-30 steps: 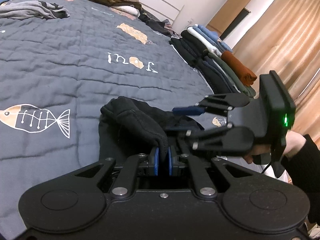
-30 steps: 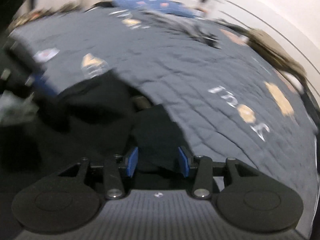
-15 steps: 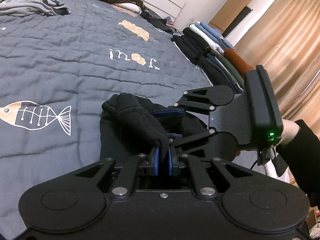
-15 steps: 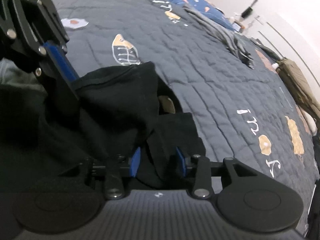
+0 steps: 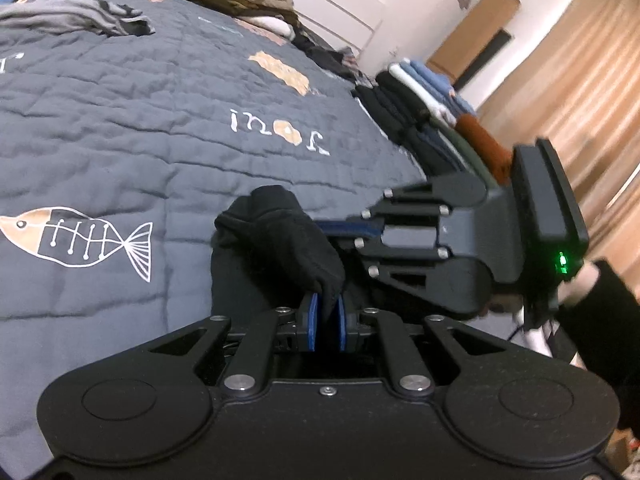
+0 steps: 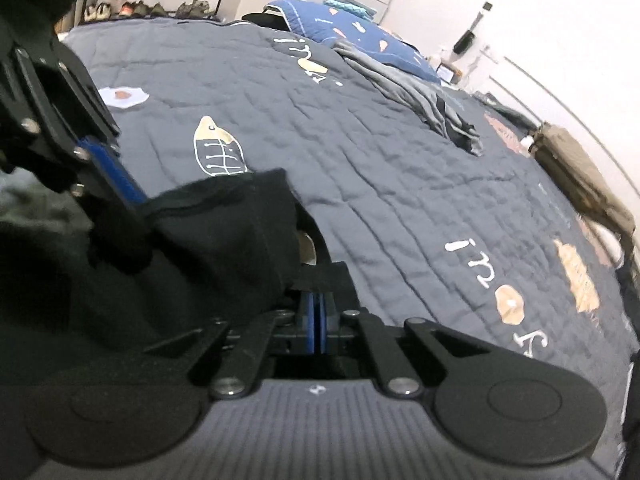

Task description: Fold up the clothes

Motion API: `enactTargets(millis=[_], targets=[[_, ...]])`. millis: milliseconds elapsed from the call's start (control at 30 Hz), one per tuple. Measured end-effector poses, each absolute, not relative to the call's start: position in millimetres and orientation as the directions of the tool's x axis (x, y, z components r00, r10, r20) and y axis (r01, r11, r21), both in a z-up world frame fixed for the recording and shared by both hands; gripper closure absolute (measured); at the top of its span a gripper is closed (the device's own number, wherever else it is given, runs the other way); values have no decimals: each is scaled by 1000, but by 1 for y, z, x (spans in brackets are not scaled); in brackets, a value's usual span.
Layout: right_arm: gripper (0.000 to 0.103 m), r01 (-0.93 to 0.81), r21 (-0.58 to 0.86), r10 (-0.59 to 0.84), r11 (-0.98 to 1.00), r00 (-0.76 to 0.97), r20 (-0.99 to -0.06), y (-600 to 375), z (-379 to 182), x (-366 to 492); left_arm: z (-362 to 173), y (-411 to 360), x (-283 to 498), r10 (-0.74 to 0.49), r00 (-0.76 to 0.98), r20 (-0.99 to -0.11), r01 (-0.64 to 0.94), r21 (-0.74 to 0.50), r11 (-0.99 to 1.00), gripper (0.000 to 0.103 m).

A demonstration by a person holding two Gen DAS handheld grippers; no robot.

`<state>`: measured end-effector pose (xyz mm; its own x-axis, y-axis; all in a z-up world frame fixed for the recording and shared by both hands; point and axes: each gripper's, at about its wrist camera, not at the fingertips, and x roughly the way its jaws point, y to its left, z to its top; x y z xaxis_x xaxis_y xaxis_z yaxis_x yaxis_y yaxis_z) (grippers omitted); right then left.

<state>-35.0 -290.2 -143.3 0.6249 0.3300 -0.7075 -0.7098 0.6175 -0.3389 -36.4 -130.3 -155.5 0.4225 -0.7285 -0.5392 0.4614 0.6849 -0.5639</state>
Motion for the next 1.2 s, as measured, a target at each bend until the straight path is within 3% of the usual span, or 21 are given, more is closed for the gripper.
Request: enactTargets(millis=[200, 300, 367, 400, 433, 467, 567, 867, 1033, 1200], targets=[[101, -704, -332, 329, 628, 626, -707, -290, -144, -37, -167, -134, -29, -735, 431, -523, 406, -615, 676, 85], [101, -704, -330, 331, 629, 626, -706, -290, -144, -38, -155, -129, -32, -763, 454, -461, 432, -635, 640, 63], [101, -705, -329, 333, 628, 626, -705, -289, -143, -38, -149, -128, -34, -754, 491, -436, 442, -621, 647, 40], [101, -704, -330, 333, 629, 627, -705, -289, -143, -39, -147, -129, -34, -743, 508, -435, 444, -607, 659, 41], [101, -704, -330, 332, 629, 628, -704, -289, -143, -39, -151, -131, -32, -732, 510, -452, 431, -602, 672, 49], [101, -703, -331, 331, 630, 628, -704, -288, -144, -39, -155, -134, -30, -721, 507, -472, 414, -600, 684, 75], [101, -700, -332, 330, 632, 631, -702, -287, -144, -40, -171, -139, -25, -686, 473, -553, 366, -585, 724, 97], [103, -521, -160, 306, 838, 693, -653, -327, -128, -10, -152, -138, -36, -697, 381, -608, 502, -497, 708, 98], [99, -666, -201, 391, 719, 626, -675, -318, -127, -25, -142, -131, -44, -714, 360, -600, 567, -468, 678, 99], [94, -749, -302, 364, 590, 580, -728, -290, -142, -36, -142, -123, -39, -708, 371, -600, 549, -473, 689, 99]])
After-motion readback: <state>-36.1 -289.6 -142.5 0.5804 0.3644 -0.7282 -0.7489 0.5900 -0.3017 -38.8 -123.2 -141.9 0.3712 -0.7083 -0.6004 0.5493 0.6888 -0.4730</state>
